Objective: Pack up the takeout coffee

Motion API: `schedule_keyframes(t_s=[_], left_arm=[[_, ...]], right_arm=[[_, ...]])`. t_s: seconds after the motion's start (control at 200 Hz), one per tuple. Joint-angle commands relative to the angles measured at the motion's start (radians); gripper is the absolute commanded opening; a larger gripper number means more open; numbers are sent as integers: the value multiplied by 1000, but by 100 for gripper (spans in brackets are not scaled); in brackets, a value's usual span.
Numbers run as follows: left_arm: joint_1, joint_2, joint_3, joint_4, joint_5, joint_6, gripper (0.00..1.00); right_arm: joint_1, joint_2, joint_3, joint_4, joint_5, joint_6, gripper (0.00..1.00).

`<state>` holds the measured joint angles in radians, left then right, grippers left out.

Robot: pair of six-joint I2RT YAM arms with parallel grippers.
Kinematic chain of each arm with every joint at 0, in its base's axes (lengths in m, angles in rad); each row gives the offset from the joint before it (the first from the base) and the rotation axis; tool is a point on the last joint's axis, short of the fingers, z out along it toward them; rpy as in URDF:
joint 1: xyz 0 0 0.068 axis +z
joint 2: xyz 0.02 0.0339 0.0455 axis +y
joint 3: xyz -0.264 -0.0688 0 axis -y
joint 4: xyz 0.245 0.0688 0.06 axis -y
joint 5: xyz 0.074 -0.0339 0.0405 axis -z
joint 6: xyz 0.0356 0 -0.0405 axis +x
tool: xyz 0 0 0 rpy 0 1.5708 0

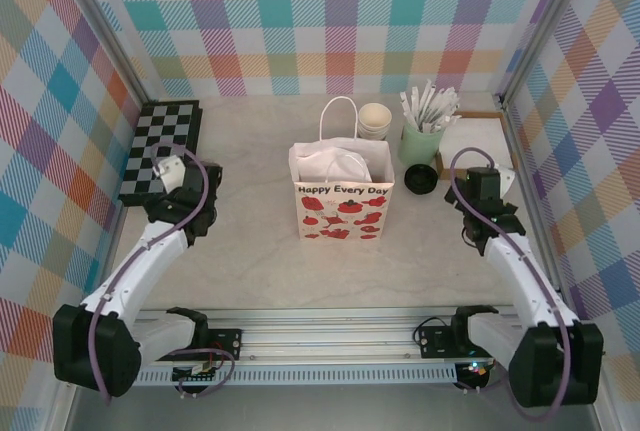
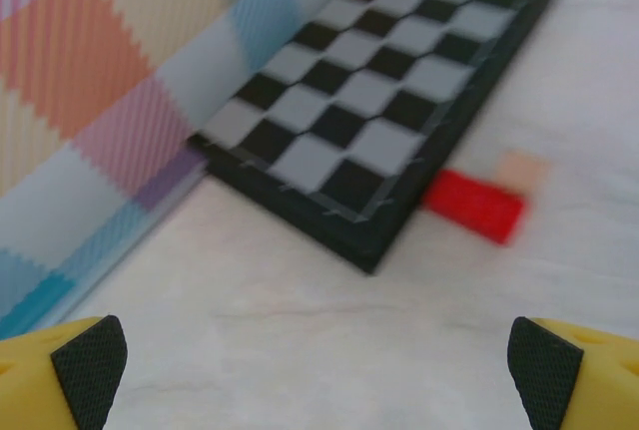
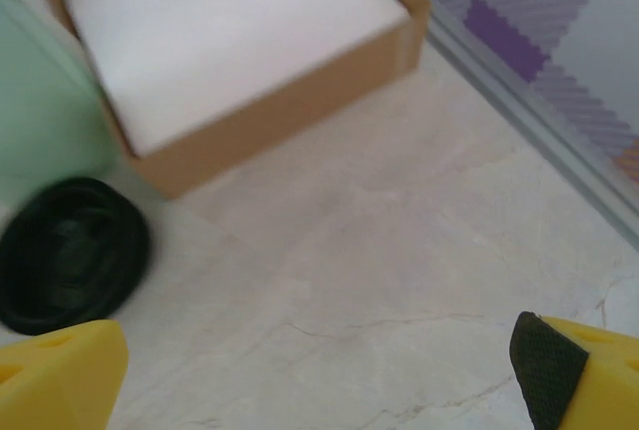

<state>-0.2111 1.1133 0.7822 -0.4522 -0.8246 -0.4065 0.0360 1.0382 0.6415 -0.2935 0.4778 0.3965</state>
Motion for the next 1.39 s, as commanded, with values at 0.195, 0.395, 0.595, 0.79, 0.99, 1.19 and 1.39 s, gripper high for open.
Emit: schedule_keyframes(t_s=[0.195,0.395,0.595,0.79,0.99,1.19,1.39], left_arm=[[152,67,-286,564,242,215,100],[159,228,-260,697,436,318,100],[152,358,-247,957,695,387,100],[147,449,-414,1356,736,433,100],[140,449,-366,1261,685,418,100],[139,450,-367,1265,682,419,100],[137,448,-364,1258,698,428,100]], right_arm=[[-72,310,-63,426,-389,-207,100],[-71,421,-23,552,-423,-239,100],[-70,477,-49,756,-443,-312,100],[-52,428,-228,1060,-476,-347,100],[-18,480,-317,1263,-470,-396,100],[-10,488,-237,1118,-378,-363,100],[-63,490,-224,1095,-629,-397,100]])
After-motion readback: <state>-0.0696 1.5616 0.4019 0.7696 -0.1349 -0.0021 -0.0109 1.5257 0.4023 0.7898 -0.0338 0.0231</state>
